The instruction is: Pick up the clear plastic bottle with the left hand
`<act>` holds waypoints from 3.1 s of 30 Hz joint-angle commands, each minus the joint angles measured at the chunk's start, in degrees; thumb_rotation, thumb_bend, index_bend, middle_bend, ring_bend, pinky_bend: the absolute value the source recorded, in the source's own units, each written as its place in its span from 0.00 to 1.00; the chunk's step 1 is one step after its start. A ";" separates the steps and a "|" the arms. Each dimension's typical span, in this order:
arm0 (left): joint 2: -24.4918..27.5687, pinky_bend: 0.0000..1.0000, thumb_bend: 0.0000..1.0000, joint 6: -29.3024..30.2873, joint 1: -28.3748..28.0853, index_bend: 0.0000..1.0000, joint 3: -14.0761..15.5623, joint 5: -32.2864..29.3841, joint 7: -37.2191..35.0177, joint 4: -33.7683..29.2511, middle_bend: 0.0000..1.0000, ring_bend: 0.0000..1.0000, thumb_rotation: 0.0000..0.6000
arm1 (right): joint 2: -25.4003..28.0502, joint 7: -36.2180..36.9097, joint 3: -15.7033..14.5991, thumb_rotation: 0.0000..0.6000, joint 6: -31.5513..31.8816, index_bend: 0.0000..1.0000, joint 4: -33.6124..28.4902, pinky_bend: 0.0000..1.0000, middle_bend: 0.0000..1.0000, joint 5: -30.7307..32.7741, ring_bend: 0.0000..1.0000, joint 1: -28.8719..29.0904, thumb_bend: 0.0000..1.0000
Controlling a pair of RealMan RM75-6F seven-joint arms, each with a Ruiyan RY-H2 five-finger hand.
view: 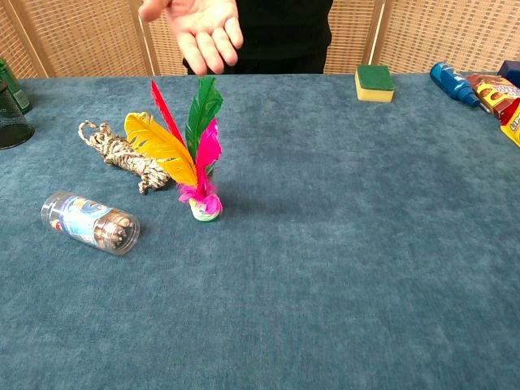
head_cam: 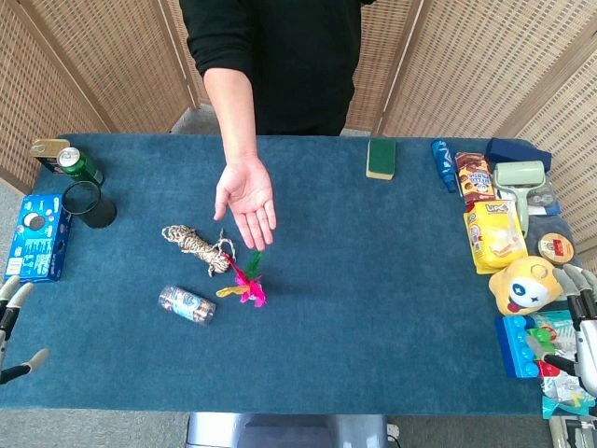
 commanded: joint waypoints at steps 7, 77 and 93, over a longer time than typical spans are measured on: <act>-0.40 0.09 0.09 -0.48 -0.31 0.00 0.33 0.77 1.40 0.04 0.00 0.00 0.94 | 0.09 0.23 -0.03 1.00 -0.02 0.00 -0.03 0.00 0.00 0.09 0.04 -0.07 0.06; -20.95 0.42 0.27 -35.98 -29.61 0.23 -2.77 -13.17 44.26 1.52 0.16 0.22 1.00 | -0.22 0.06 0.99 1.00 -1.72 0.00 0.37 0.00 0.00 2.75 0.04 0.58 0.06; -22.58 0.66 0.39 -32.48 -30.37 0.69 -0.37 -12.24 45.42 1.73 0.58 0.58 1.00 | -0.01 0.42 1.00 1.00 -1.57 0.00 0.27 0.00 0.00 2.75 0.04 0.47 0.06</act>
